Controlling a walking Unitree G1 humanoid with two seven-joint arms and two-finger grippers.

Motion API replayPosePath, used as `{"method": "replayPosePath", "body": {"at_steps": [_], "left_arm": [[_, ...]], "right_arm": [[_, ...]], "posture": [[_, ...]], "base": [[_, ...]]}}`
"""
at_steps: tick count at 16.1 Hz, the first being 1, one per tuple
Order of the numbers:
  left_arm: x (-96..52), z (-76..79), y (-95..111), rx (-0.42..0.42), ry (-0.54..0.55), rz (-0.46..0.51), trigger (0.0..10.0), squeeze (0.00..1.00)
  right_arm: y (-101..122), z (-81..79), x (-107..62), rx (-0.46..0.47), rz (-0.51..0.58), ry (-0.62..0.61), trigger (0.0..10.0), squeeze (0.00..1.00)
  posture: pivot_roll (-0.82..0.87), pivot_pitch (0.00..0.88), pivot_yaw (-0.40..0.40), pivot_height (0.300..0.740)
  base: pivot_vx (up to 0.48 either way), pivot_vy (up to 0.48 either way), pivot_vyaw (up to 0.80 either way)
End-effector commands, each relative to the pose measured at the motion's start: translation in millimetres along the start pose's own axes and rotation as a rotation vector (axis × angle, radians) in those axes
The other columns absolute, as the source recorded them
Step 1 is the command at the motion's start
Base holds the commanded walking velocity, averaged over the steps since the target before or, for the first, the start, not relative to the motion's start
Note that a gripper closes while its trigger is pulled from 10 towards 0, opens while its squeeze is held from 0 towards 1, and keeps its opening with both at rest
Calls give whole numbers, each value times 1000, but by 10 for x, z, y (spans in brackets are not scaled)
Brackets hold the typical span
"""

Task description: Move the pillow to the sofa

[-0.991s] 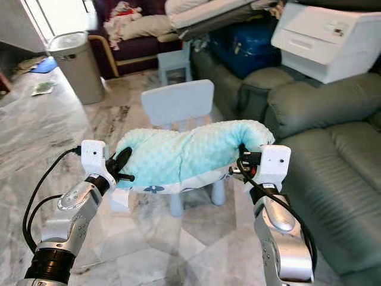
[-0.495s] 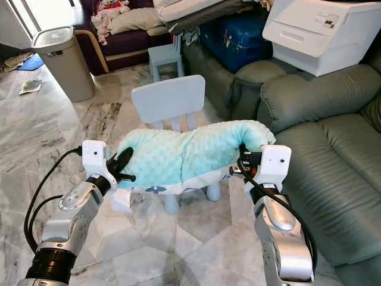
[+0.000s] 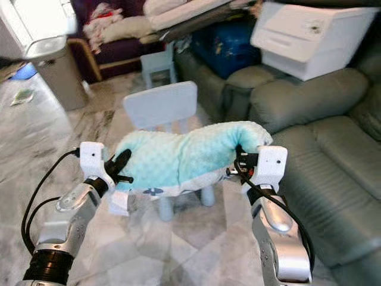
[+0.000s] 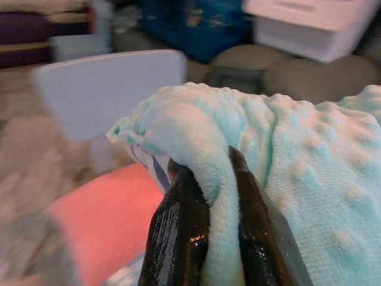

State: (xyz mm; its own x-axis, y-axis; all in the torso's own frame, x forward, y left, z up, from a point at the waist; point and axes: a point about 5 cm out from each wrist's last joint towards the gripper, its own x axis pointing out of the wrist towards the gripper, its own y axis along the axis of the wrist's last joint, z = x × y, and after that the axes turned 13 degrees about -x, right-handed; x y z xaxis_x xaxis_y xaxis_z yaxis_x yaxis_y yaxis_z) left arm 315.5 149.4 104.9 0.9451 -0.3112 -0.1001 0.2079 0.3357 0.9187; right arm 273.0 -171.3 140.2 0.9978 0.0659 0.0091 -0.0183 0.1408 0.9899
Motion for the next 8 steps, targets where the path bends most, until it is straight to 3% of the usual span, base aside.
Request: {"method": "replayPosePath", "body": {"at_steps": [1, 4, 8], "left_arm": [[1, 3, 4, 2, -7, -3, 10000, 0], [-2, 7, -2, -2, -11, -7, 10000, 0], [-6, 14, -14, -3, -16, -10, 10000, 0]], "right_arm": [[69, -8, -2, 5, 29, -2, 10000, 0], [68, -8, -6, 4, 29, -1, 10000, 0], [64, -12, -10, 6, 27, -1, 10000, 0]], "posture": [[-199, 48, 91, 740], [-200, 49, 92, 740], [-200, 49, 92, 740]], "base": [[442, 0, -756], [461, 0, -633], [459, 0, 0]]}}
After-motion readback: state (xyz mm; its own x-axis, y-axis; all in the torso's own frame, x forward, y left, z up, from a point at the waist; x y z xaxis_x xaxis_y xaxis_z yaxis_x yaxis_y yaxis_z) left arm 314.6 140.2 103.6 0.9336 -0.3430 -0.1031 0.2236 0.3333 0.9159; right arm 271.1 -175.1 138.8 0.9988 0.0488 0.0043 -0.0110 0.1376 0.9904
